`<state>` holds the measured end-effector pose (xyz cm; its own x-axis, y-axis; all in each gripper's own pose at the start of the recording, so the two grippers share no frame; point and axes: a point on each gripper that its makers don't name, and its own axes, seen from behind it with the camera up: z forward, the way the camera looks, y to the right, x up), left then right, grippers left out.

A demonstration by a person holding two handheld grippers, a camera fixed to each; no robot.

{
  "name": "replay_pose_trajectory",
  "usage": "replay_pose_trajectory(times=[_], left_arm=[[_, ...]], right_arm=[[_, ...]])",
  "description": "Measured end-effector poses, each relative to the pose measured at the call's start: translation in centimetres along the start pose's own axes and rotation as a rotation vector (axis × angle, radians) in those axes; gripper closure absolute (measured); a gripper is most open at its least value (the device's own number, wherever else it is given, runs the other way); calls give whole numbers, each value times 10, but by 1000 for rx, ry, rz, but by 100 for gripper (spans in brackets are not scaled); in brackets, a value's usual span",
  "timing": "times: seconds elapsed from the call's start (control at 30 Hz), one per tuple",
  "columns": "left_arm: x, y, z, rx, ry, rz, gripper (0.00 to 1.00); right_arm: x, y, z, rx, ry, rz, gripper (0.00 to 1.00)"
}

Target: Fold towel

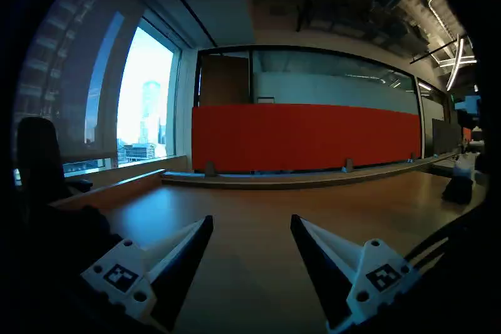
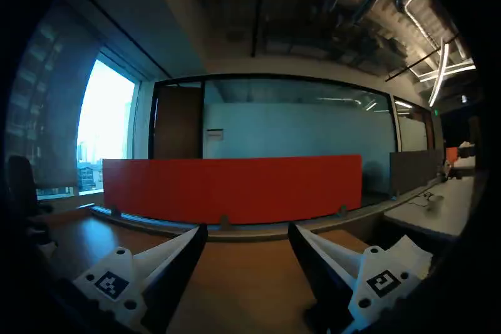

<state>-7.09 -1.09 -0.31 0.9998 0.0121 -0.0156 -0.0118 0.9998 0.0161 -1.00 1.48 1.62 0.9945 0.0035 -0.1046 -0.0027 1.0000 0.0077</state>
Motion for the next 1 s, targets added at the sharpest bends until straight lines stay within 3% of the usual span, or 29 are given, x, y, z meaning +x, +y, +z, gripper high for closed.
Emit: replay_pose_trajectory(times=[0.6,1.0], left_arm=[[-1,1,0,0,0,-1,8],[-2,1,0,0,0,-1,8]], right_arm=[[-81,4,-10,4,-22,35,1],[-120,5,-15,25,-42,7,1]])
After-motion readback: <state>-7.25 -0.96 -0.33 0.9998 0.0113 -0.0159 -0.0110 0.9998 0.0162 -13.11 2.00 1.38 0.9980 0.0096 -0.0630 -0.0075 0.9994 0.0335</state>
